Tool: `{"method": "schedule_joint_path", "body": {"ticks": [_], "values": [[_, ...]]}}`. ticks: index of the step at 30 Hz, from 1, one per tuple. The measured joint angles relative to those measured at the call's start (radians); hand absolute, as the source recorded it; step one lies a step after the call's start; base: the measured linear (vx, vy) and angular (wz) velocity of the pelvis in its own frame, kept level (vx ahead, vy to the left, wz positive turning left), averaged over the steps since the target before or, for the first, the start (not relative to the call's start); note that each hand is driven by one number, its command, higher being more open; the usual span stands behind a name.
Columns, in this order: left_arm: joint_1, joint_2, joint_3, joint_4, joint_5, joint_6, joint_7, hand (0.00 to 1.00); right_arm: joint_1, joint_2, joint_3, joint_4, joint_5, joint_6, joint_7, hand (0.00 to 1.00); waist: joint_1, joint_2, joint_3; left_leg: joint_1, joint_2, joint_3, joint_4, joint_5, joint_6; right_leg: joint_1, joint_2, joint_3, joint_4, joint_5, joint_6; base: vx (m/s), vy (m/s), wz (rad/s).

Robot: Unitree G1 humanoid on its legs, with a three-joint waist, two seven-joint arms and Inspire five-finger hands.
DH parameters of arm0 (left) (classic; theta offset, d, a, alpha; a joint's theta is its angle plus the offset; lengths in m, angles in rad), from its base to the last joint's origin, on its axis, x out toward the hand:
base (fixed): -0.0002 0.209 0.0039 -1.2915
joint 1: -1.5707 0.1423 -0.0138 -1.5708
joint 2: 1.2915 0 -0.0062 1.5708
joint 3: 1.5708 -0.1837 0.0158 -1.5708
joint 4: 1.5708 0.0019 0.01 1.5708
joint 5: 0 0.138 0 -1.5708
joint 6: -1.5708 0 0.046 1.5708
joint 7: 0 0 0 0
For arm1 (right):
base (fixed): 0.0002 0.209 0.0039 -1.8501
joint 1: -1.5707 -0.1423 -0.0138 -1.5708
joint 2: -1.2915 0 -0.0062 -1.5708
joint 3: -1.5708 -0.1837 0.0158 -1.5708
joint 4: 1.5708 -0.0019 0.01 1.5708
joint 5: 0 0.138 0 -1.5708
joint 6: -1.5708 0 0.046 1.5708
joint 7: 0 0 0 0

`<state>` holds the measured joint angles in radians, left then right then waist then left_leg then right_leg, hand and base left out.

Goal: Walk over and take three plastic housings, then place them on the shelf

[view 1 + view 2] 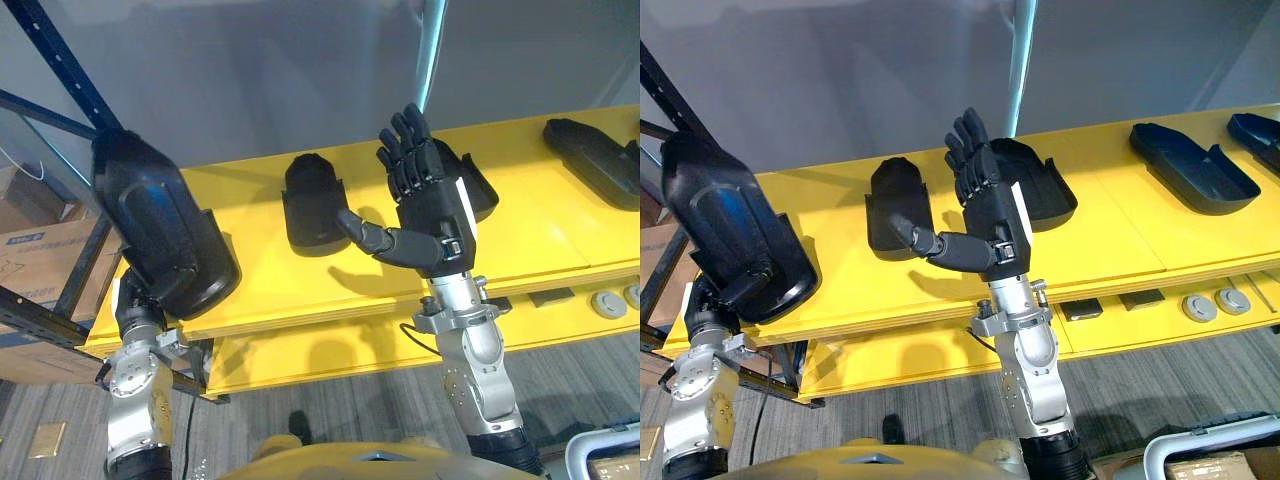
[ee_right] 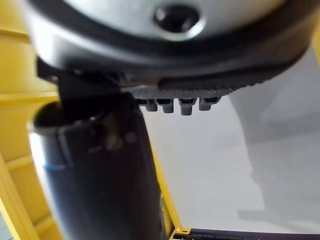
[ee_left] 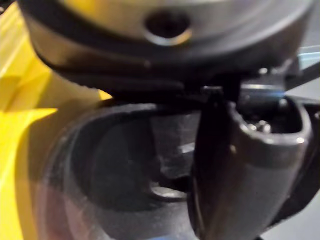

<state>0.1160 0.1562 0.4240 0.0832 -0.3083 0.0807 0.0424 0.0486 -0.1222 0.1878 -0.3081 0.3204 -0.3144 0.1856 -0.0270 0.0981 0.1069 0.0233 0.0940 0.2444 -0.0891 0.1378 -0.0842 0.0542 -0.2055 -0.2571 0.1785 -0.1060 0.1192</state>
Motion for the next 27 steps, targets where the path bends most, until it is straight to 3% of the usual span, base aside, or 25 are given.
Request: {"method": "schedule_joint_path", "body": {"ticks": [6, 7, 12, 18, 27], "values": [[-0.089, 0.082, 0.080, 0.171, -0.076, 0.053, -0.061, 0.00, -0.002, -0.002, 0.023, -0.020, 0.001, 0.010, 0.012, 1.00, -0.010, 0.021, 0.004, 0.005, -0.011, 0.026, 0.000, -0.002, 0.001, -0.038, -0.023, 0.025, 0.078, -0.037, 0.005, 0.02, 0.000, -0.07], [-0.100, 0.094, 0.093, 0.194, -0.076, 0.063, -0.069, 1.00, -0.002, -0.002, 0.033, -0.024, 0.001, 0.010, 0.012, 1.00, -0.010, 0.023, 0.004, 0.009, -0.012, 0.034, 0.001, -0.005, 0.001, -0.040, -0.025, 0.030, 0.082, -0.041, 0.006, 0.03, 0.007, -0.10], [-0.128, 0.101, 0.151, 0.246, -0.032, 0.080, -0.106, 1.00, -0.005, -0.005, 0.085, -0.039, 0.001, 0.025, 0.012, 1.00, -0.013, 0.029, 0.005, 0.020, -0.014, 0.061, 0.000, -0.017, 0.001, -0.036, -0.030, 0.044, 0.084, -0.045, 0.009, 0.01, 0.008, -0.10], [-0.158, 0.163, 0.165, 0.307, 0.078, 0.116, -0.178, 1.00, -0.028, -0.039, 0.130, -0.070, 0.001, 0.036, 0.022, 1.00, -0.022, 0.044, 0.009, 0.026, -0.016, 0.090, 0.003, -0.020, 0.004, -0.033, -0.037, 0.047, 0.084, -0.047, 0.011, 0.00, 0.000, 0.00], [-0.182, 0.178, 0.171, 0.328, 0.205, 0.143, -0.241, 1.00, -0.028, -0.039, 0.139, -0.071, 0.001, 0.048, 0.022, 1.00, -0.031, 0.068, 0.013, 0.046, -0.011, 0.129, 0.001, -0.030, 0.010, -0.019, -0.039, 0.055, 0.079, -0.047, 0.013, 0.00, 0.004, -0.03]]}}
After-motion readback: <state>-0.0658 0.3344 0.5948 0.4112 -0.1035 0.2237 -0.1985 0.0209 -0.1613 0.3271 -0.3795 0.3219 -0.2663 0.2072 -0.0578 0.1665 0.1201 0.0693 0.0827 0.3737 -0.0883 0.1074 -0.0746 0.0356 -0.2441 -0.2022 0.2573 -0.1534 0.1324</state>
